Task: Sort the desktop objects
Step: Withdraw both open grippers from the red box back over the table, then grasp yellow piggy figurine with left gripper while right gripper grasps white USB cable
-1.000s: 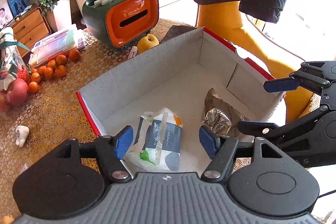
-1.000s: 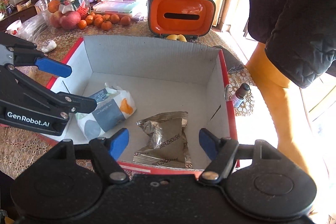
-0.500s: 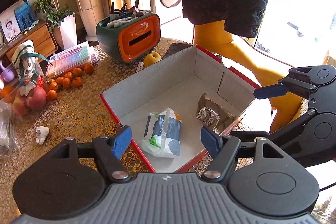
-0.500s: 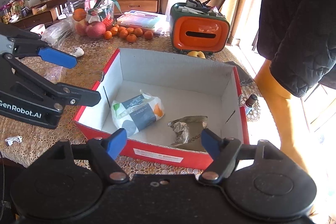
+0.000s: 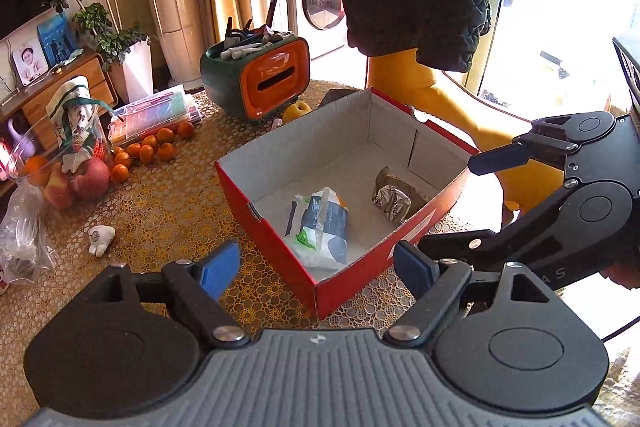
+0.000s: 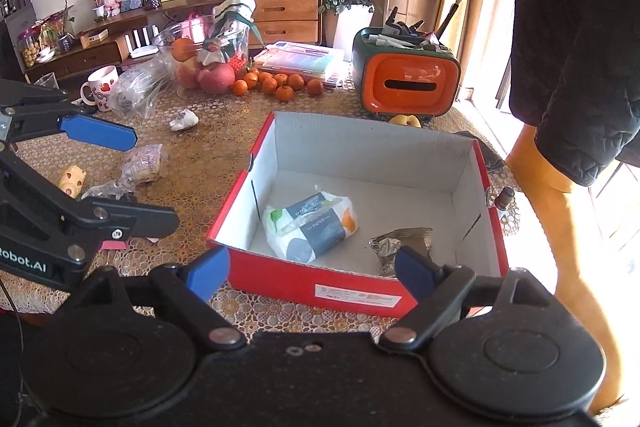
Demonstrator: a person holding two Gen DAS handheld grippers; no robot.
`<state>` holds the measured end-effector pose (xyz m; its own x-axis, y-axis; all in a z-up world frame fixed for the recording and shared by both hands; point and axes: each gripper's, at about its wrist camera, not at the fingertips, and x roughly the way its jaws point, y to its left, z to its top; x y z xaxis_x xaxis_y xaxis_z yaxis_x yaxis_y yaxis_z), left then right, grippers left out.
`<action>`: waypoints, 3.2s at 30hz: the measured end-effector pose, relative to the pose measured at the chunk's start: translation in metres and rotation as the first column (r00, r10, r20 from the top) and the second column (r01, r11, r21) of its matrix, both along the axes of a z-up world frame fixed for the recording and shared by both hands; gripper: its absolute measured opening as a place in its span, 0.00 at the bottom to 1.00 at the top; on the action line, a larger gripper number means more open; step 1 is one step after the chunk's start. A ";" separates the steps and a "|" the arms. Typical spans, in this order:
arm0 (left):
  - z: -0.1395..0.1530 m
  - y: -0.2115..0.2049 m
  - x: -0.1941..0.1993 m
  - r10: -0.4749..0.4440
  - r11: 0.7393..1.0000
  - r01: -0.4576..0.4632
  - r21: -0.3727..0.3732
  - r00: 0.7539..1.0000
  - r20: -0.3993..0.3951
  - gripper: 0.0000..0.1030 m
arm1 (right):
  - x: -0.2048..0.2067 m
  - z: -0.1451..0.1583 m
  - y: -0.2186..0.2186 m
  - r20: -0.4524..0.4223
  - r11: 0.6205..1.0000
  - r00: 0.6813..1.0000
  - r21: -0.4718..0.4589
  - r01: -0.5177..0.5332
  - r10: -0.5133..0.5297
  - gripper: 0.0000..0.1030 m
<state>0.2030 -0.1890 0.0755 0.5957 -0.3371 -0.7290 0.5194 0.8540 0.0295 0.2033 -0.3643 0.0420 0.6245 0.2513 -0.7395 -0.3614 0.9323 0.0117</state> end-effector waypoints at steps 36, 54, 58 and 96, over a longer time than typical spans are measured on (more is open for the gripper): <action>-0.028 0.167 -0.068 0.265 0.963 -0.259 -0.076 0.961 0.082 1.00 | -0.081 -0.034 0.150 0.079 0.987 0.985 0.016 -0.157 0.156 0.88; -0.082 0.250 -0.043 0.427 0.904 -0.427 -0.011 0.903 0.058 1.00 | -0.091 -0.089 0.249 0.001 0.965 0.965 0.006 -0.263 0.263 0.88; -0.095 0.266 -0.031 0.453 0.892 -0.453 0.000 0.891 0.040 1.00 | -0.088 -0.103 0.267 -0.028 0.961 0.961 0.004 -0.276 0.276 0.88; -0.184 0.332 0.057 0.602 0.799 -0.600 0.044 0.796 -0.070 0.99 | -0.066 -0.162 0.319 -0.133 0.959 0.953 -0.042 -0.281 0.273 0.89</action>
<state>0.2595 0.1425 -0.1082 0.6160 0.0839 -0.7832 -0.0969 0.9948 0.0303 0.1369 -0.0450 -0.1204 0.4388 0.3544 -0.8258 -0.6047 0.7962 0.0204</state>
